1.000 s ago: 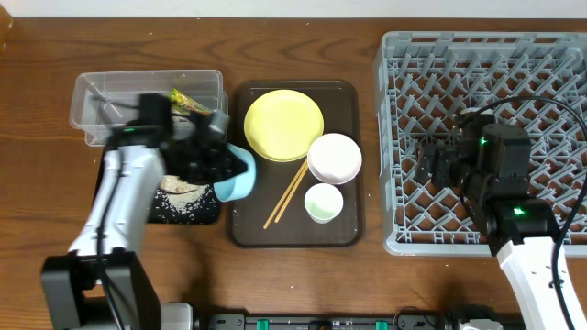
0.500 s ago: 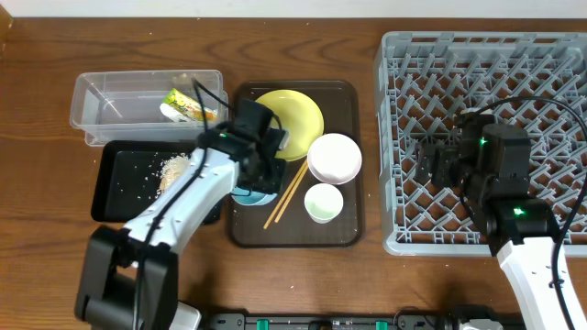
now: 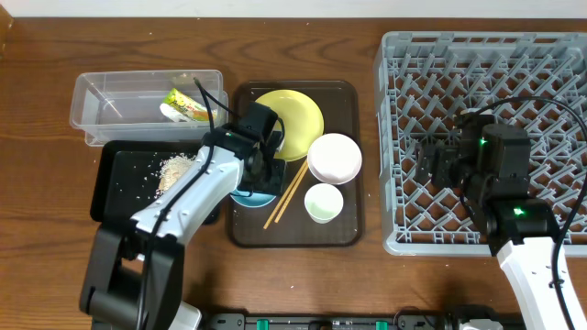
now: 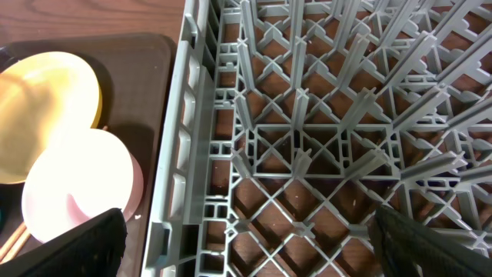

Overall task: Sort waste into correct bins and load items into the dishwasher rack
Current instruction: 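Return the emptied blue bowl to the brown tray with the left gripper, then grasp the white cup with the left gripper and lift it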

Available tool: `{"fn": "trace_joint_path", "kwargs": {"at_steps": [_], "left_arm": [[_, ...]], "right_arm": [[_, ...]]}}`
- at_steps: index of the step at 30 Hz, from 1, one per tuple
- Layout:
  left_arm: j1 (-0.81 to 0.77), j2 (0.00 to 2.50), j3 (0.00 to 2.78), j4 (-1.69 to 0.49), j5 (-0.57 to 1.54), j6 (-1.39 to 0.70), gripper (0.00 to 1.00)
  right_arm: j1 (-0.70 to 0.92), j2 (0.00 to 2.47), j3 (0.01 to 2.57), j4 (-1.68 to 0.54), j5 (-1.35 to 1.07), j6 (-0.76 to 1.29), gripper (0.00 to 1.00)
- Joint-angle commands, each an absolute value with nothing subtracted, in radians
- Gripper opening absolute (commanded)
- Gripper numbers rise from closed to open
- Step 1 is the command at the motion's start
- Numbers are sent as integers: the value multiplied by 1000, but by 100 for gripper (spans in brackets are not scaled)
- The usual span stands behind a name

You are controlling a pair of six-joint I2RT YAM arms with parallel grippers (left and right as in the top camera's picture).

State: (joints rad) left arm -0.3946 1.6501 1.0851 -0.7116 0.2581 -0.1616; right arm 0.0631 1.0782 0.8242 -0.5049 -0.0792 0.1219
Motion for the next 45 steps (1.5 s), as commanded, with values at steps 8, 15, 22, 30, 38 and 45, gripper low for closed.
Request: {"fn": "trace_joint_path", "kwargs": {"at_steps": [8, 15, 22, 30, 38, 45], "left_arm": [[-407, 1511, 1116, -698, 385, -170, 54], [-498, 1576, 1110, -701, 385, -170, 54], [-567, 1676, 1109, -701, 364, -183, 39], [-566, 1700, 1109, -695, 328, -216, 6], [-540, 1623, 1119, -694, 408, -231, 6], [-353, 1515, 1122, -602, 639, -237, 6]], "right_arm": [[73, 1080, 847, -506, -88, 126, 99], [73, 1080, 847, -506, -88, 126, 99], [73, 1080, 847, -506, -88, 126, 99], [73, 1080, 847, -506, -88, 126, 99], [73, 1080, 847, -505, -88, 126, 99], [73, 1084, 847, -472, -138, 126, 99]]}}
